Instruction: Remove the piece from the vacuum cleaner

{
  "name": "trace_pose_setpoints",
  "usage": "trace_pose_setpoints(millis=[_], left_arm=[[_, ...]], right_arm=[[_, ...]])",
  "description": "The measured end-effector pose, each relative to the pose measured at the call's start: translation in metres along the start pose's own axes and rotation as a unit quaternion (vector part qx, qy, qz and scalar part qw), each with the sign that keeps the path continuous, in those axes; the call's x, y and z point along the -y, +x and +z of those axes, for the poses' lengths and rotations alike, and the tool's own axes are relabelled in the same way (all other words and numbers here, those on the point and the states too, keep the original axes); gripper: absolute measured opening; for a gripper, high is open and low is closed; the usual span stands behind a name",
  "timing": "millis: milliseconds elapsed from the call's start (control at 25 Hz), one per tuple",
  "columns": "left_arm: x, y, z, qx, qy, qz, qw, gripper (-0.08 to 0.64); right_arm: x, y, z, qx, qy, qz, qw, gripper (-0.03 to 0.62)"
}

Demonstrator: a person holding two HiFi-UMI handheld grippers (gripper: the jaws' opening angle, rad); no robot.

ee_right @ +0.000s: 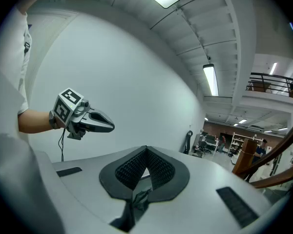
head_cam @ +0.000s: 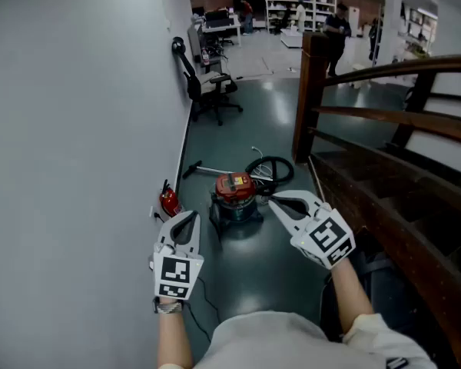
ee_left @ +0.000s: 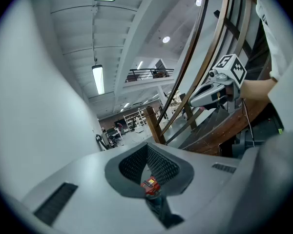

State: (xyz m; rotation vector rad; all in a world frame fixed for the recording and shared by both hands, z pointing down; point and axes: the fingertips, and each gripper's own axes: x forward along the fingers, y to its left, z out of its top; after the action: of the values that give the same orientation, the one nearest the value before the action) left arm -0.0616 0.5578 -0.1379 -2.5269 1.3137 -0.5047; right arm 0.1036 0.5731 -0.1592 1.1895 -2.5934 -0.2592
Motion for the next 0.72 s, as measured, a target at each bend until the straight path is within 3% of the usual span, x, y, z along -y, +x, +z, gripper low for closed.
trace_pose_setpoints(millis=[360,720], left_arm=[[0.014,0.018,0.006,0.000,0.001,0.003,1.0000,0.001],[0.040,0.039,0.002,-0.015,-0.007,-0.001,0.9999,0.002]], right_arm=[[0.019,-0.013,0.003,0.054,0.065,0.020,0.996,0.029],[0.041,-0.016,-0.026,0.039,0.071,0.025,0.996,0.029]])
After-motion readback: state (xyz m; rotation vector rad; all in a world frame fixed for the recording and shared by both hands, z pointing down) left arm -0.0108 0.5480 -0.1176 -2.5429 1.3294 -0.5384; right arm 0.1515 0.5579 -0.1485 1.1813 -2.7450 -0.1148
